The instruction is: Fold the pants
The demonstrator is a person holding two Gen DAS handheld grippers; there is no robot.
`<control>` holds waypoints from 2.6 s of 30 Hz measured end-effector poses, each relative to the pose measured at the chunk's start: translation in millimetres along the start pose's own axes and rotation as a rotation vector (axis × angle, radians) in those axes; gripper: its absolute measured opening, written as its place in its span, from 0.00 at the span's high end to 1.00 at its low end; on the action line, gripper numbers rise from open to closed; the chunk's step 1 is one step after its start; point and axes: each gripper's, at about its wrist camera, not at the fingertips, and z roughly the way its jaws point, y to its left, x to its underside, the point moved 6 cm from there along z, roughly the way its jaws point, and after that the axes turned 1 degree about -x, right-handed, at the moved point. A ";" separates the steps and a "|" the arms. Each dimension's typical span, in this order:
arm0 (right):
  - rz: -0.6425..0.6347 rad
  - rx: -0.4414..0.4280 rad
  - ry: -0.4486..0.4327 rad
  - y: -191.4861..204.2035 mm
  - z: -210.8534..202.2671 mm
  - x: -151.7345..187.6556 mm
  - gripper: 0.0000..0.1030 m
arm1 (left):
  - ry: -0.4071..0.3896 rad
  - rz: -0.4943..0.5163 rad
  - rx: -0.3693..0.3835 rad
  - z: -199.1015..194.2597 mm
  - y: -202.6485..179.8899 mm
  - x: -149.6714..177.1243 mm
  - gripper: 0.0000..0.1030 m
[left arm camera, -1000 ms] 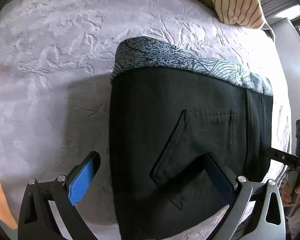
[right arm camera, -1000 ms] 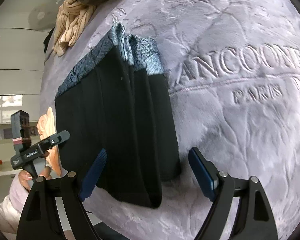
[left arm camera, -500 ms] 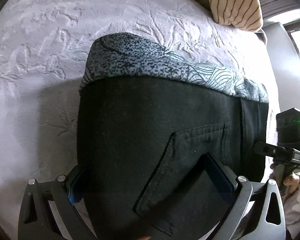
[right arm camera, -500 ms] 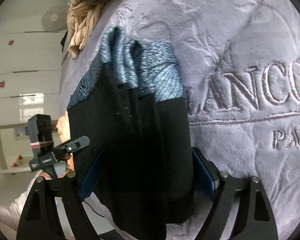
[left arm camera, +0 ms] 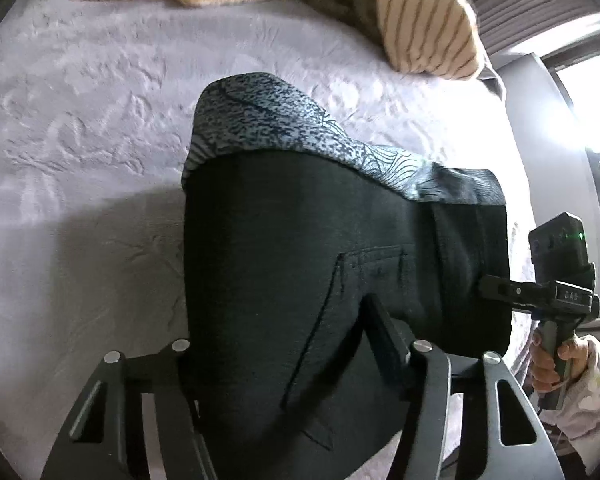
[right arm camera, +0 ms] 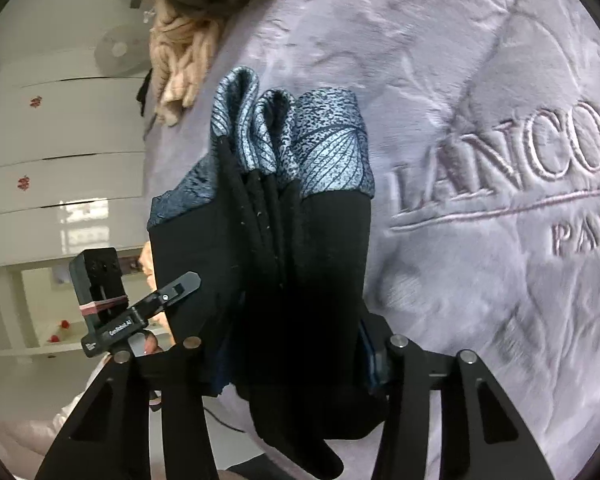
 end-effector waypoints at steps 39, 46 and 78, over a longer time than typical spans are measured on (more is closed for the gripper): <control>-0.232 0.307 -0.005 105.8 37.8 111.6 0.72 | -0.090 0.127 -0.224 -86.8 30.4 95.7 0.18; -0.170 0.375 0.016 78.0 66.0 105.3 0.79 | -0.029 0.111 -0.320 -42.0 56.8 98.5 0.18; -0.149 0.673 -0.115 124.9 61.3 161.8 0.16 | -0.044 0.202 -0.401 -81.7 58.5 118.7 0.01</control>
